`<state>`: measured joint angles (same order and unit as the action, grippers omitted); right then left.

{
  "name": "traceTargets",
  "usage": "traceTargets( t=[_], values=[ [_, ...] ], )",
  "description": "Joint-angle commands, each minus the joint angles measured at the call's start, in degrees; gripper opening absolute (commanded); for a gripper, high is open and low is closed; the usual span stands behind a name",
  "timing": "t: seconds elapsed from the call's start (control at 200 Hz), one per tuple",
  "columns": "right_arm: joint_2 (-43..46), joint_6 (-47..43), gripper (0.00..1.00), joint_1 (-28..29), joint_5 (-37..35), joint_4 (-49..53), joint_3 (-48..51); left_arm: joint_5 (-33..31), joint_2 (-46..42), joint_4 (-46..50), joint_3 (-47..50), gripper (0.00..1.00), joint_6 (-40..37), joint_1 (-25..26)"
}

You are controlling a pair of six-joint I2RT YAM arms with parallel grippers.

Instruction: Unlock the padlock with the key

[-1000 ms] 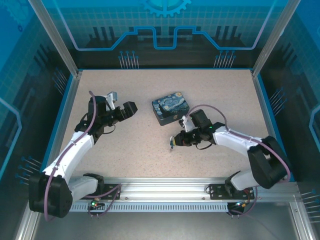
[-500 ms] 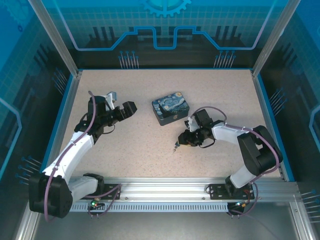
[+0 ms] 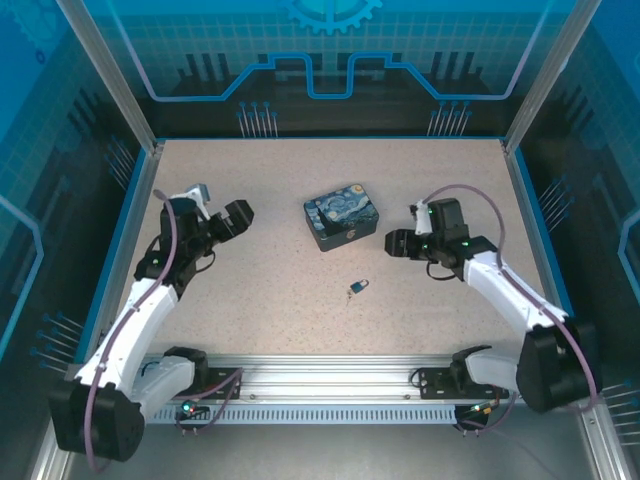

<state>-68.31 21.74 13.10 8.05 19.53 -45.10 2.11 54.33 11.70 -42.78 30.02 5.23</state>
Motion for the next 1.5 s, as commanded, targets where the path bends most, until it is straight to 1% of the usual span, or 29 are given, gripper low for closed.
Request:
traceTargets(
  t=[0.0,0.015,0.025,0.045,0.105,0.18,0.27,0.36,0.405,0.45,0.53,0.59,0.67,0.745,0.81,0.86,0.9,0.95,1.051,1.101,1.141,1.161,1.191,1.231,1.331,1.376,1.416,1.456,1.496],
  values=[
    [3.85,-3.67,0.83,-2.89,-10.34,-1.32,1.48,-11.07,-3.13,-3.25,4.16,0.99,-5.71,-0.58],
    [4.24,-3.90,0.89,-3.32,-11.14,-1.88,1.82,-11.82,-3.51,-4.07,4.81,0.99,-6.39,-0.58],
    [4.55,-4.16,0.97,-3.54,-11.66,-2.29,2.09,-12.40,-3.81,-4.61,5.28,0.99,-6.80,-0.60],
    [5.16,-4.65,1.00,-4.16,-12.57,-3.16,2.67,-13.25,-4.28,-5.62,6.20,0.99,-7.51,-0.58],
    [6.44,-6.19,1.00,-5.90,-14.63,-6.45,4.64,-15.03,-5.81,-8.93,9.35,0.99,-10.02,-0.58],
    [6.88,-7.76,1.00,-8.30,-17.49,-10.93,7.08,-15.22,-7.09,-12.56,13.35,0.99,-12.96,-0.60],
    [5.31,-9.47,1.00,-10.96,-20.53,-16.95,9.59,-15.17,-7.42,-16.72,17.83,0.99,-15.80,-0.59],
    [2.48,-12.70,1.00,-11.84,-20.71,-22.58,11.58,-15.29,-6.37,-21.34,21.51,0.99,-18.21,-0.59],
    [0.69,-12.84,1.00,-12.29,-20.28,-25.30,12.62,-15.53,-5.06,-23.84,22.81,0.99,-19.23,-0.58],
    [-1.12,-12.28,1.00,-12.79,-19.46,-28.95,14.01,-15.88,-3.86,-24.05,22.66,0.99,-20.63,-0.60],
    [-4.25,-11.32,1.00,-13.32,-18.03,-39.90,17.88,-16.24,-0.86,-28.20,23.61,0.99,-22.23,-0.63],
    [-6.37,-11.29,1.00,-13.65,-17.39,-48.40,20.47,-15.67,2.03,-32.99,24.65,0.99,-23.25,-0.71],
    [-7.40,-14.05,1.00,-13.42,-16.30,-52.64,21.03,-14.23,6.85,-40.41,26.12,0.99,-24.67,-0.75],
    [-9.02,-15.57,1.00,-13.71,-15.40,-59.55,22.84,-13.48,12.00,-46.78,26.79,0.99,-26.07,-0.83],
    [-11.16,-15.49,1.00,-14.39,-13.20,-61.93,23.14,-13.14,15.03,-49.14,25.86,0.99,-26.45,-0.84],
    [-10.97,-16.39,1.00,-14.17,-11.73,-60.85,22.87,-12.46,17.44,-54.01,26.11,0.99,-26.87,-0.84],
    [-11.50,-16.82,1.00,-14.06,-10.87,-62.90,23.53,-11.86,19.48,-57.80,26.11,0.99,-28.04,-0.84],
    [-11.62,-17.18,1.00,-14.11,-9.92,-63.48,23.87,-10.69,20.60,-55.39,24.37,0.99,-29.67,-0.83],
    [-13.01,-18.30,1.00,-13.94,-7.70,-62.98,22.84,-7.82,24.03,-58.64,23.39,0.99,-33.62,-0.84],
    [-15.23,-19.22,1.00,-13.27,-7.54,-62.98,21.89,-7.66,27.14,-63.66,24.24,0.99,-34.40,-0.84],
    [-18.00,-19.60,1.00,-12.76,-7.92,-66.67,22.00,-8.17,30.34,-68.07,24.92,0.99,-34.43,-0.84],
    [-18.09,-20.36,1.00,-12.22,-8.19,-66.85,22.22,-8.64,31.79,-70.80,25.50,0.99,-34.24,-0.88],
    [-17.22,-20.37,1.00,-12.01,-8.95,-63.58,21.39,-8.97,33.94,-74.10,26.46,0.99,-33.94,-1.09],
    [-17.72,-20.38,1.00,-11.91,-9.17,-65.25,21.66,-9.09,36.05,-78.86,27.22,0.99,-34.59,-1.11],
    [-17.56,-20.71,1.00,-11.14,-10.70,-63.26,20.95,-8.78,34.95,-73.93,25.58,0.99,-33.88,-1.33],
    [-17.66,-20.93,1.00,-10.75,-11.44,-63.62,20.95,-9.17,34.67,-69.32,23.37,0.99,-33.37,-1.64],
    [-17.72,-21.14,1.00,-10.51,-11.59,-63.53,20.84,-7.27,34.67,-66.48,21.93,0.99,-31.91,-3.40],
    [-17.72,-21.51,1.00,-10.09,-12.25,-62.98,20.64,-7.28,34.52,-63.51,20.49,0.99,-30.09,-4.66],
    [-17.83,-21.88,1.00,-9.52,-12.95,-62.97,20.48,-5.68,34.49,-64.06,20.78,0.99,-29.42,-5.46]
  ],
)
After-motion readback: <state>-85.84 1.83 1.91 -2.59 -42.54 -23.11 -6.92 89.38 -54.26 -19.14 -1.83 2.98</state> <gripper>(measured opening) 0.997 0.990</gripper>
